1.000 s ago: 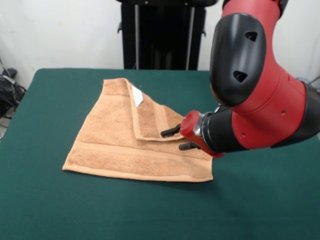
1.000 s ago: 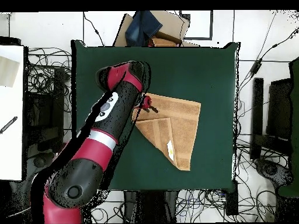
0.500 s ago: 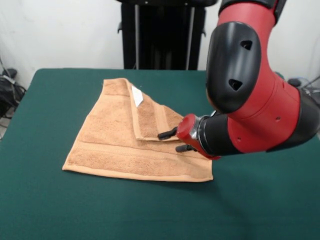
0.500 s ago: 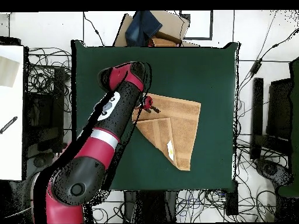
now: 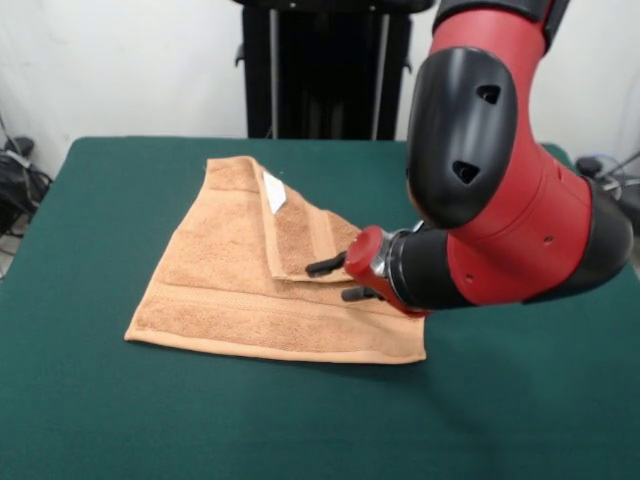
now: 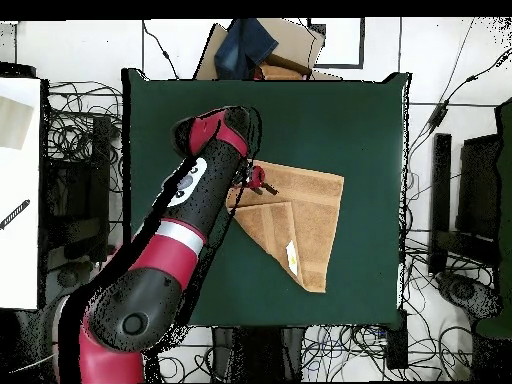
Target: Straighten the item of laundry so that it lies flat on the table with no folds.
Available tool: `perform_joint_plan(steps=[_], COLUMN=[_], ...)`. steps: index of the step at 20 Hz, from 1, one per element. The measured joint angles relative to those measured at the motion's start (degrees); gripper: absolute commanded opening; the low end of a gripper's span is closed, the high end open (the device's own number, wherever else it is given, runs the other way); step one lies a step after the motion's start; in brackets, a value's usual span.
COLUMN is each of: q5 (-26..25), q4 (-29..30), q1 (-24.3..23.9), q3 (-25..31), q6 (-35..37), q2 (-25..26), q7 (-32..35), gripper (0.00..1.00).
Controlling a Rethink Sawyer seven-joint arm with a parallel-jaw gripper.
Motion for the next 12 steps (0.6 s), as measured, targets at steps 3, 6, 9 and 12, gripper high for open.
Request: perform_joint_plan(steps=[3,6,9,12], q5=[-1.2,-2.5,-3.5,-4.0], q4=[0.1,0.1,0.1,0.1], q1=[-0.1,-0.3,-0.7,-1.0], q3=[0.0,0.0,0.0,0.0], q6=[0.0,0.0,0.0,0.0], q2=[-0.6,-1.4,-2.5,-3.2], q7=[0.0,0.0,0.0,0.0], gripper=[1.00,1.00,1.00,1.00])
